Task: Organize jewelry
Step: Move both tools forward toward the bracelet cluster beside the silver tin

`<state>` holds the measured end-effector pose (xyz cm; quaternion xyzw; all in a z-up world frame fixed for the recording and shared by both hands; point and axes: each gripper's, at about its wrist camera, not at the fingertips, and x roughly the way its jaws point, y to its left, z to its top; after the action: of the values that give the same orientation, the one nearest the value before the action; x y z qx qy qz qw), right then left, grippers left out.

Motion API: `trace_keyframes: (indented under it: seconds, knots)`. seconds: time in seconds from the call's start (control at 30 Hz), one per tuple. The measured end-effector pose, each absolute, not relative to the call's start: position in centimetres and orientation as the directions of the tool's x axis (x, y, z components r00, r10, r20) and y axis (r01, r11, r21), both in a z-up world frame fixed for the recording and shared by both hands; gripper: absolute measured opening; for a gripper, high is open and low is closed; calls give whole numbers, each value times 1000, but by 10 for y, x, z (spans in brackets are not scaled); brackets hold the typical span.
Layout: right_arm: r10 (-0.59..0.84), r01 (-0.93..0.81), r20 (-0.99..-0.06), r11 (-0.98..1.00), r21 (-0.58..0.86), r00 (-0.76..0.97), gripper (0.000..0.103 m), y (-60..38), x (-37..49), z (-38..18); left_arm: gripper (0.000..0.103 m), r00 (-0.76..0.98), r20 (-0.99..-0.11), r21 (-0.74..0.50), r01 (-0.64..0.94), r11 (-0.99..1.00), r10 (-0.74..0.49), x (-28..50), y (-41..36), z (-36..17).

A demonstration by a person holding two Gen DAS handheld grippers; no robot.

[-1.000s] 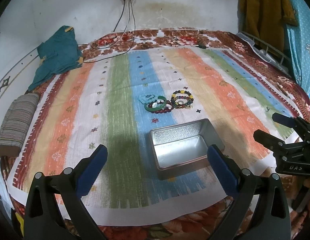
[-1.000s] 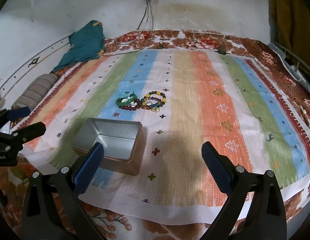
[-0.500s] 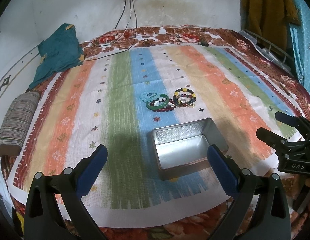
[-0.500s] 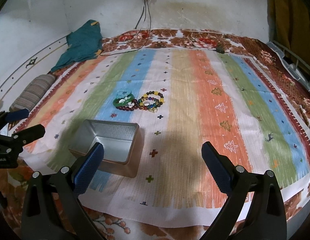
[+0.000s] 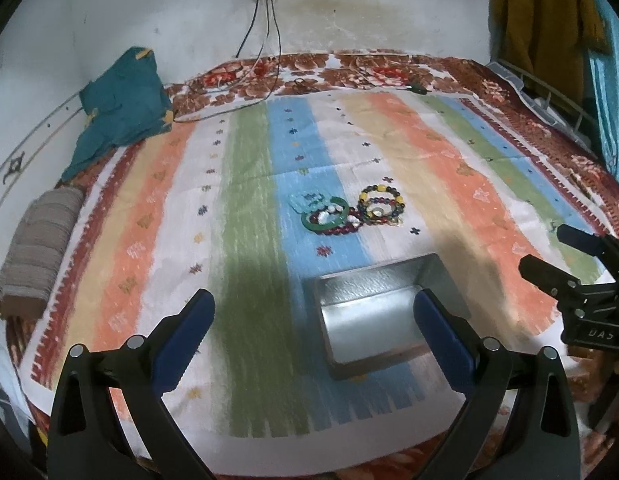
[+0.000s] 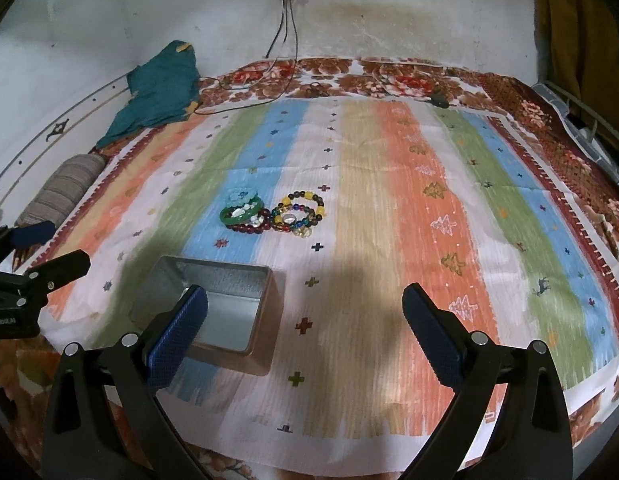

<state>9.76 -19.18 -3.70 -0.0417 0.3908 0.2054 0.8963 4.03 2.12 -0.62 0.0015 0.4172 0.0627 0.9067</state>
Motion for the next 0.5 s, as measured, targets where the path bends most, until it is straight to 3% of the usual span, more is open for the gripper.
trace_keyframes:
  seconds: [0.5]
  knots:
    - [303,-391,-733,919,54,609,99,-178,132,-38,98,639,-756,64,-148,987,145,83,26,1]
